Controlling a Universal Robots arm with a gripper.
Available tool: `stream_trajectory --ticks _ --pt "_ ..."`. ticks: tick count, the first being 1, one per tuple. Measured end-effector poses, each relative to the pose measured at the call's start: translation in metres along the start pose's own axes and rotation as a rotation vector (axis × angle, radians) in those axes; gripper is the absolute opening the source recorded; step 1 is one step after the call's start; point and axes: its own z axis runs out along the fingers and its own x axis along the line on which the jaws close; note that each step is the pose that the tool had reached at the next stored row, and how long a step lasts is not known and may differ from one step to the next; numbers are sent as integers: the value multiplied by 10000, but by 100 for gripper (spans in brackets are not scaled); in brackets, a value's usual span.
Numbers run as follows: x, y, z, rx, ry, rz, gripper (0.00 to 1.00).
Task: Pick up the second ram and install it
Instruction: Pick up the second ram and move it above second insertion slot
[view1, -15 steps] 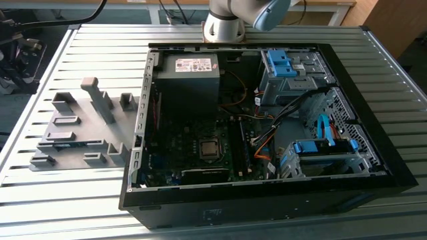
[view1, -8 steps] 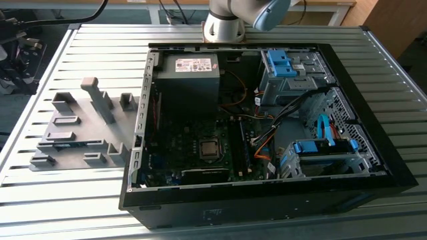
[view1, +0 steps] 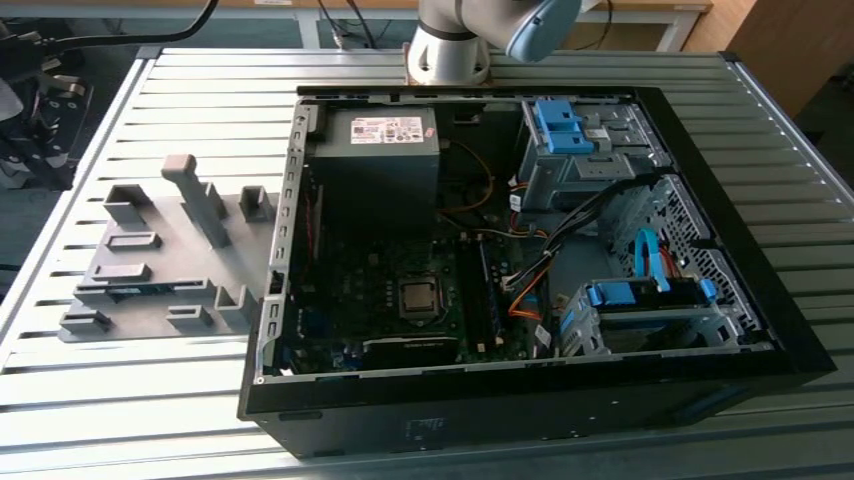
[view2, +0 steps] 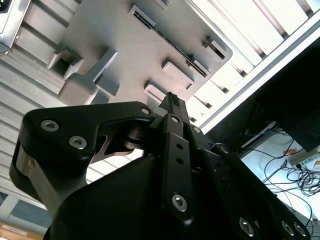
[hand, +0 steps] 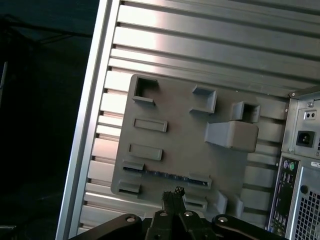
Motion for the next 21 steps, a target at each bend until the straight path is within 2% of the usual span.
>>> stream_trajectory --ticks 7,21 --pt "2 0 1 49 23 -573 11" --pt "8 0 4 82 56 -1774 11"
